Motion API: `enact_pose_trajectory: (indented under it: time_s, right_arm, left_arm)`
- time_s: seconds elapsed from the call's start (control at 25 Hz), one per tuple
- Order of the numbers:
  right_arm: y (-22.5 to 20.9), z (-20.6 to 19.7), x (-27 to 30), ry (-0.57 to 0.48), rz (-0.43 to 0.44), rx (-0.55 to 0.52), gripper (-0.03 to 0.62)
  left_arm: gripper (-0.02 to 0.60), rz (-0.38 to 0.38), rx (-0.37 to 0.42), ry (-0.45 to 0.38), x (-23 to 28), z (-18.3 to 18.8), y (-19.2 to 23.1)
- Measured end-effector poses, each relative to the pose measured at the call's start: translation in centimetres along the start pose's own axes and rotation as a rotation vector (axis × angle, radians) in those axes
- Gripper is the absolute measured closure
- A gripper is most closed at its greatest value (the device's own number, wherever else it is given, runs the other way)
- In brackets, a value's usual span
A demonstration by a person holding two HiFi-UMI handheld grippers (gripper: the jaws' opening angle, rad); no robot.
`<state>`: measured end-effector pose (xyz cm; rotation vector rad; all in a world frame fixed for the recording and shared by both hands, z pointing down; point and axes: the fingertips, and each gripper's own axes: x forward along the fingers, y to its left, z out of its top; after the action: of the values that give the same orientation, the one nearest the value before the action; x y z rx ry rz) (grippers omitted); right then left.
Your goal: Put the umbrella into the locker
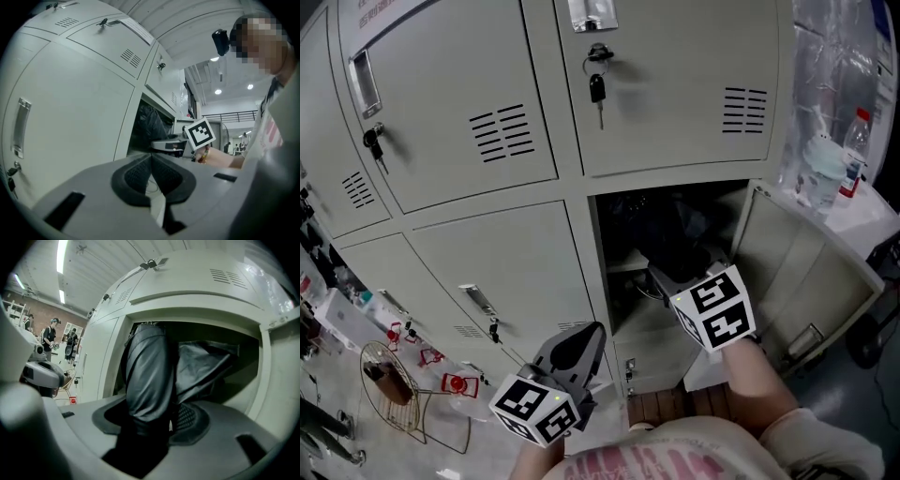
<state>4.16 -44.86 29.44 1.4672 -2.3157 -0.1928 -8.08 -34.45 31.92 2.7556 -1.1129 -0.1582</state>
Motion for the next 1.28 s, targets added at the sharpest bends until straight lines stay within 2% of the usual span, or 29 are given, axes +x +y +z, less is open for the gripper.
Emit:
enact_pose_trajectory:
  time_s: [0.64,0.92,1.28]
  right_arm:
    - [-1.5,1.3,3.4,0.08,-0.085,-0.188,0.347]
    - [-2.4,1.2,4.8,0.107,-0.104,-0.237,0.345]
    - [-3.0,0.7,6.3,0.125,-0.098,-0.27,0.342]
  left_arm:
    - [0.58,0.019,0.003,-0.018,0.3,1.3,1.5]
    - [0.58,0.025,-0.017,-0.044,0.3,2.0,2.4]
    - [0.58,0.039,-0.016,-0.034,0.5,1.8,3.6]
